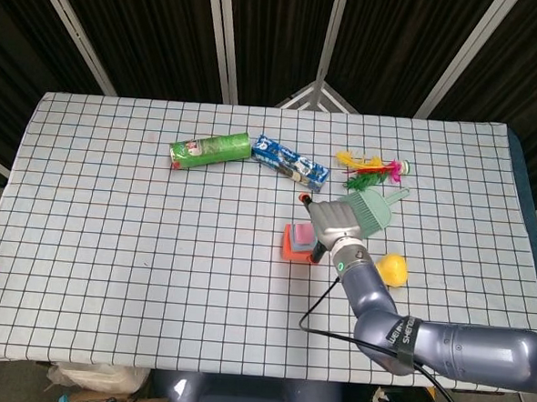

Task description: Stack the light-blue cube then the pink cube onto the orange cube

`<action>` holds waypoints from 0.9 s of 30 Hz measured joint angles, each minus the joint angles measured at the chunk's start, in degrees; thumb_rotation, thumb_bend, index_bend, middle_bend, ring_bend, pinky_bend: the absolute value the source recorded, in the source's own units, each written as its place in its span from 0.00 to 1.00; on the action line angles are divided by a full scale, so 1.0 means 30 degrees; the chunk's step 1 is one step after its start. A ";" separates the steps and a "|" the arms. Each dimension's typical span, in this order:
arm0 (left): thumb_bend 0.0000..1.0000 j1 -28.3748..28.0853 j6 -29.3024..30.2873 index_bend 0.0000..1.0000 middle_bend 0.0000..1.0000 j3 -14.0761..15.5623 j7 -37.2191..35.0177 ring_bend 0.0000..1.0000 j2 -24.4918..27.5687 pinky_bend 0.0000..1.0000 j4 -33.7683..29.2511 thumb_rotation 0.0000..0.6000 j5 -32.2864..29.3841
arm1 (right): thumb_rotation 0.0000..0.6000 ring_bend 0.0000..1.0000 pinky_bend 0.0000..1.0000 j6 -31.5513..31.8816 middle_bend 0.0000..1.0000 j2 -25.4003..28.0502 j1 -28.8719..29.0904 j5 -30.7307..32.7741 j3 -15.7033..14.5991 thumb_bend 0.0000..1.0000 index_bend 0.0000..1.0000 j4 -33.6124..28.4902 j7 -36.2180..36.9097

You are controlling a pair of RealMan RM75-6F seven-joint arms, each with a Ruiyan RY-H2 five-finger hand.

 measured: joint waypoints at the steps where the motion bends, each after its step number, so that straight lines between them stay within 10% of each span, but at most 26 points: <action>1: 0.24 0.0008 0.0006 0.03 0.00 0.0011 -0.0009 0.00 0.0008 0.05 -0.0015 1.00 0.0015 | 1.00 0.90 0.67 0.0088 0.97 0.0225 -0.0116 -0.0235 -0.0159 0.07 0.10 -0.0281 -0.0021; 8: 0.24 0.0062 0.0108 0.03 0.00 0.0095 0.0091 0.00 -0.0008 0.05 -0.0138 1.00 0.0130 | 1.00 0.57 0.49 0.1691 0.59 0.2269 -0.2093 -0.4189 -0.2013 0.07 0.01 -0.2799 0.0154; 17: 0.24 0.0070 0.0177 0.03 0.00 0.0200 0.0432 0.00 -0.0121 0.05 -0.0309 1.00 0.0248 | 1.00 0.23 0.18 0.7638 0.27 0.3158 -0.8071 -1.4294 -0.5371 0.07 0.01 -0.3903 0.2954; 27: 0.24 0.0072 0.0199 0.03 0.00 0.0426 0.0604 0.00 -0.0180 0.05 -0.0428 1.00 0.0631 | 1.00 0.17 0.10 1.2871 0.20 0.1169 -1.6610 -2.5675 -0.8771 0.07 0.01 0.1845 0.9897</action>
